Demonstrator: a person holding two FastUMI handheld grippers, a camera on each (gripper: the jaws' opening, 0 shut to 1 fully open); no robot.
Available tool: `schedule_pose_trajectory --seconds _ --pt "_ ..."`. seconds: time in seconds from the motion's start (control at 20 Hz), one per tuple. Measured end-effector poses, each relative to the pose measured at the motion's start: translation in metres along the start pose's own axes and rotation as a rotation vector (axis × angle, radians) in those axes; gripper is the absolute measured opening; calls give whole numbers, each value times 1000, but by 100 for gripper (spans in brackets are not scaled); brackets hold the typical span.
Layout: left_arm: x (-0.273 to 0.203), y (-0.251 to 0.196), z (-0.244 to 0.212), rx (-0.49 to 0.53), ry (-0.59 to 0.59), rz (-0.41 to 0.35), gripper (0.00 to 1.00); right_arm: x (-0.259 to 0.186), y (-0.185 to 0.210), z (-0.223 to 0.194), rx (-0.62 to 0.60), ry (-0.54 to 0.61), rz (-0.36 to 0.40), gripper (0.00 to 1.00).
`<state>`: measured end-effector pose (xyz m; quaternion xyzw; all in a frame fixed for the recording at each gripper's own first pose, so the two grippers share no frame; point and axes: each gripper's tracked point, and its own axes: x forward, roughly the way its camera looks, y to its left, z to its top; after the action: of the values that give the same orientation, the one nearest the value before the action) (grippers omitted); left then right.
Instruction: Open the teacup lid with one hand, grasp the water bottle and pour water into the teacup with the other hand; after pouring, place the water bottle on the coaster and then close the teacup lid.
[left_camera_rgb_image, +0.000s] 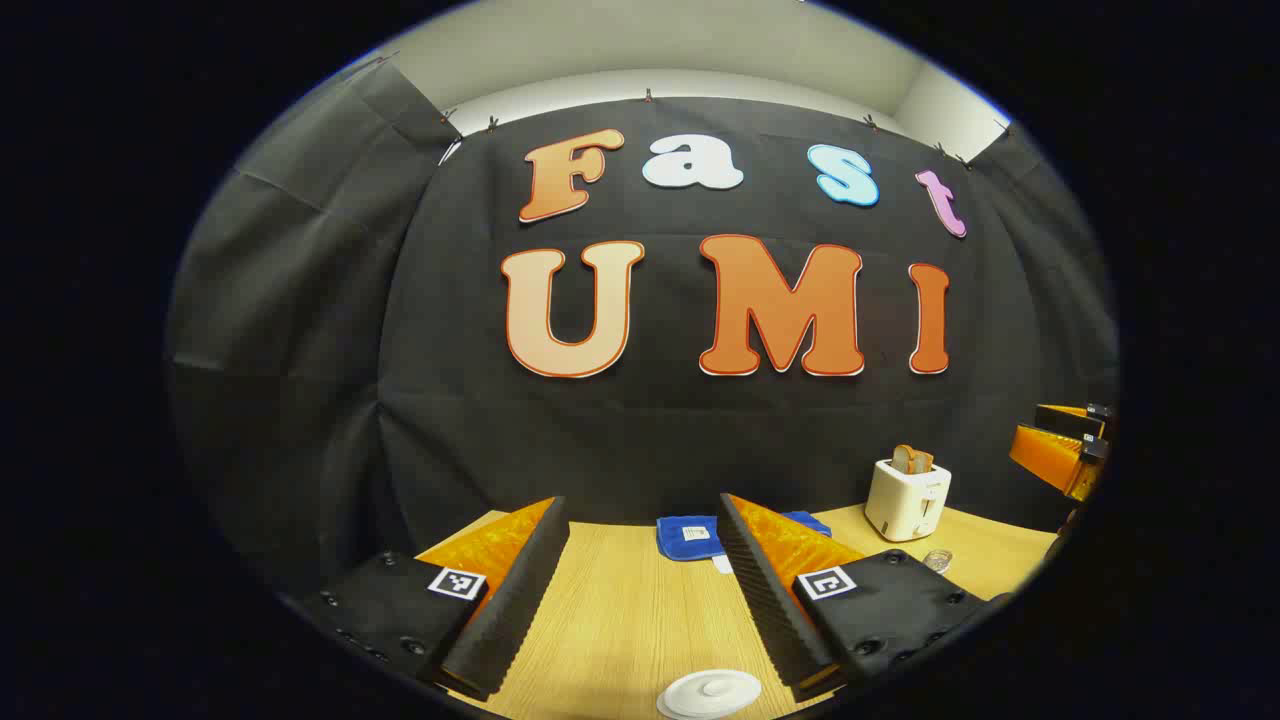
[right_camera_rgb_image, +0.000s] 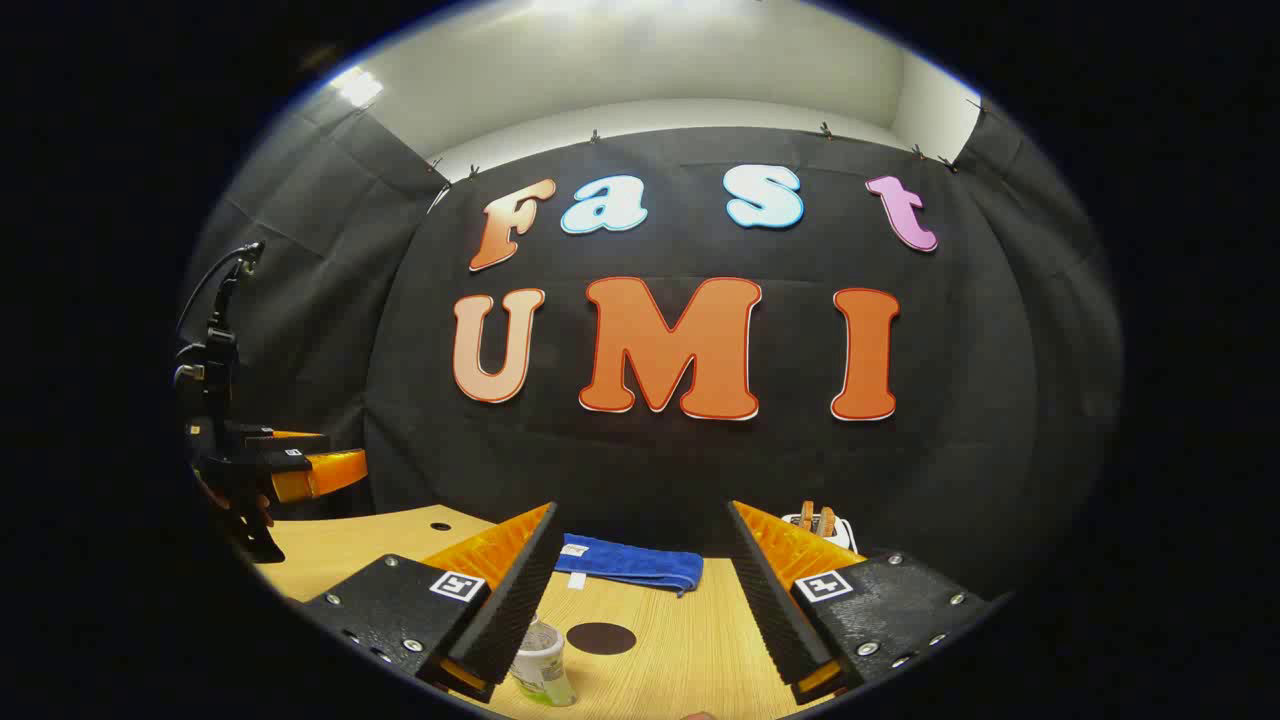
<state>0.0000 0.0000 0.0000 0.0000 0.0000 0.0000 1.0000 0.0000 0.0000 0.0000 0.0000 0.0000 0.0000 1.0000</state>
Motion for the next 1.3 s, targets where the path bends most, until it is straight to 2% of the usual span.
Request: schedule_pose_trajectory --seconds 0.4,1.0,1.3 --pt "-1 1 4 10 -7 8 97 5 -1 12 -19 -15 -17 97" --pt "-4 -7 17 -1 -41 -1 97 2 21 26 -8 -41 25 97" --pt "-7 -8 -5 -26 -3 -16 97 -1 25 11 -31 -21 39 97"
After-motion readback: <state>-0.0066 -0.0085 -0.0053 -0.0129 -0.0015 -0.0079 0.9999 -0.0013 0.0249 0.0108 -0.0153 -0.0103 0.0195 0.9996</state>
